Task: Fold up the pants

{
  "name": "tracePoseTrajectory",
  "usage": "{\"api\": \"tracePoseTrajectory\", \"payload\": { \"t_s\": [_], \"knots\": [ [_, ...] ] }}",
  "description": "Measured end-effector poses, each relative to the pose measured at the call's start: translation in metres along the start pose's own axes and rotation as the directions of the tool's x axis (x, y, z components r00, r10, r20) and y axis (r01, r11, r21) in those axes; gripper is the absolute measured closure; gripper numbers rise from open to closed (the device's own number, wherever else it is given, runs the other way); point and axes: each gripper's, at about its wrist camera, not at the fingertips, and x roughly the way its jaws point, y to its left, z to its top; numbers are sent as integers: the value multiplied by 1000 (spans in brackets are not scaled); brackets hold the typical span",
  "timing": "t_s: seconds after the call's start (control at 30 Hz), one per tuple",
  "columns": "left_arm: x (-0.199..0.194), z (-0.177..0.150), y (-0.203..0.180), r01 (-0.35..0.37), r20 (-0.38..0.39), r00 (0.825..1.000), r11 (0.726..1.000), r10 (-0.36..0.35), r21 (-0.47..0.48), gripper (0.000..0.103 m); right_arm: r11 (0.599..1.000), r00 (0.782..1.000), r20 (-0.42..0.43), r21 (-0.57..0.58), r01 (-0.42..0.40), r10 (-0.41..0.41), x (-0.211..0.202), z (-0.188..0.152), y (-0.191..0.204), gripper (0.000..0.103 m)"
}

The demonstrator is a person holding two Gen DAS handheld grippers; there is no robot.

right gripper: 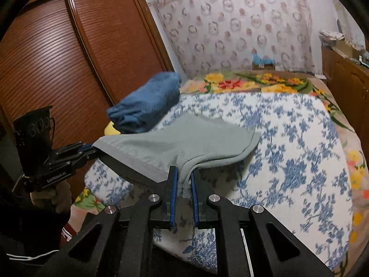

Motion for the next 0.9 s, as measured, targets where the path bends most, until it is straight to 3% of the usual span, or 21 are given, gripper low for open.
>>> {"api": "tracePoseTrajectory", "payload": {
  "t_s": [0.37,0.63,0.9],
  "knots": [
    [-21,15,-13,9,42,999,999,-10,32,91,999,998,63,-44,-13,16,-37,4,8,92],
    [5,3,-5,2,-19,1000,1000,-2,13,91,1000,1000,7,-22,9,-8,-11,2,-1,92],
    [54,6,20,-21,-72,997,1000,21,-3,91,999,998,-36,18,51,-50,42,17,-20,92]
  ]
}}
